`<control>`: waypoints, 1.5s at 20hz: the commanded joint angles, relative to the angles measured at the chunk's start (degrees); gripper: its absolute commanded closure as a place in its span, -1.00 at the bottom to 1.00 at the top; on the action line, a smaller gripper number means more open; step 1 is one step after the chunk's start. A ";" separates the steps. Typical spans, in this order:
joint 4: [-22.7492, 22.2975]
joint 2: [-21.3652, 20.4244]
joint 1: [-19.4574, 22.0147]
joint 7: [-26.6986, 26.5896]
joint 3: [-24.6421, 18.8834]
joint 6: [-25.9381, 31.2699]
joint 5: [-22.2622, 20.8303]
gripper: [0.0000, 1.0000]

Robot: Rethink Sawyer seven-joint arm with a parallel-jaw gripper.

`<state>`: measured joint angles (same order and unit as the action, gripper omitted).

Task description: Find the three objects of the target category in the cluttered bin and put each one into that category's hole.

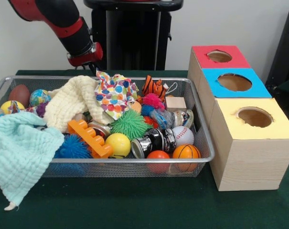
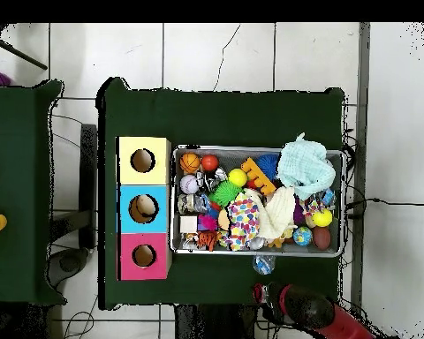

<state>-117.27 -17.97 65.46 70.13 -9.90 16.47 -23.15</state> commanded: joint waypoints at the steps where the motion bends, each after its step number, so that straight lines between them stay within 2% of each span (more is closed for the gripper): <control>1: 13.35 12.02 -1.51 9.39 -4.74 -8.54 2.63 1.00; 4: 12.29 11.34 -0.68 9.16 -5.96 -9.38 2.37 1.00; 9: 8.21 2.91 -5.35 12.01 -3.31 -8.42 2.69 1.00; 12: 5.57 -2.73 -7.65 12.21 -2.48 -5.27 3.17 1.00; 20: -0.84 -18.51 -10.28 10.82 -1.70 2.92 5.62 1.00; 24: -2.31 -24.33 -11.21 9.30 -1.49 6.56 7.41 1.00; 30: -3.34 -30.21 -11.79 7.18 -1.30 11.46 9.55 1.00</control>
<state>-120.55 -40.35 54.48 70.13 -9.18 19.55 -17.74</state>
